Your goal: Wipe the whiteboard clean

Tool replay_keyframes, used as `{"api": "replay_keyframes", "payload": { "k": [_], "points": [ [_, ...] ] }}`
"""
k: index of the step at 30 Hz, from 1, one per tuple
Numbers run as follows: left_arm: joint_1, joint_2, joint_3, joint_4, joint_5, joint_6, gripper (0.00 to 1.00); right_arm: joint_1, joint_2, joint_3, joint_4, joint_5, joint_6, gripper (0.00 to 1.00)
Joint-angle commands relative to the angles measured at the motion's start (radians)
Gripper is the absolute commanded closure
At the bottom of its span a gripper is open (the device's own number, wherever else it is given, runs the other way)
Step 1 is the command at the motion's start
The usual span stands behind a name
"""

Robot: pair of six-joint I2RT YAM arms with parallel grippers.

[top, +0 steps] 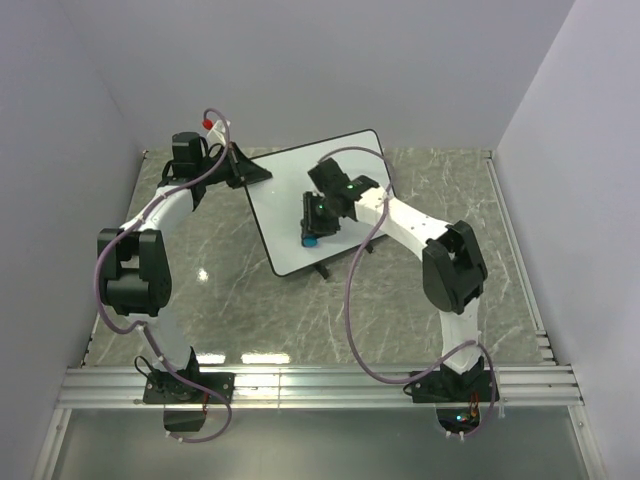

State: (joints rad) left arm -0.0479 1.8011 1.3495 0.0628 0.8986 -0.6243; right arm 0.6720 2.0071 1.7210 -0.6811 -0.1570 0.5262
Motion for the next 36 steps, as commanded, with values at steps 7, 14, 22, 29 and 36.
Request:
{"api": "replay_keyframes", "payload": {
  "k": [7,14,22,29,36],
  "points": [
    [-0.043,-0.045,-0.029,-0.113,-0.023,0.072,1.0,-0.034,0.079,0.029,-0.02,0.146,0.003,1.0],
    [-0.064,-0.04,-0.013,-0.141,-0.032,0.094,1.0,-0.032,0.261,0.493,-0.087,0.102,0.043,1.0],
    [-0.064,-0.055,-0.021,-0.155,-0.03,0.095,1.0,-0.051,0.277,0.514,-0.031,0.117,0.086,1.0],
    [-0.066,-0.062,-0.02,-0.167,-0.043,0.104,1.0,-0.092,0.151,0.088,0.069,0.146,0.049,1.0],
    [-0.066,-0.062,-0.021,-0.17,-0.049,0.112,1.0,-0.149,0.051,-0.181,0.147,0.155,0.031,1.0]
  ]
}}
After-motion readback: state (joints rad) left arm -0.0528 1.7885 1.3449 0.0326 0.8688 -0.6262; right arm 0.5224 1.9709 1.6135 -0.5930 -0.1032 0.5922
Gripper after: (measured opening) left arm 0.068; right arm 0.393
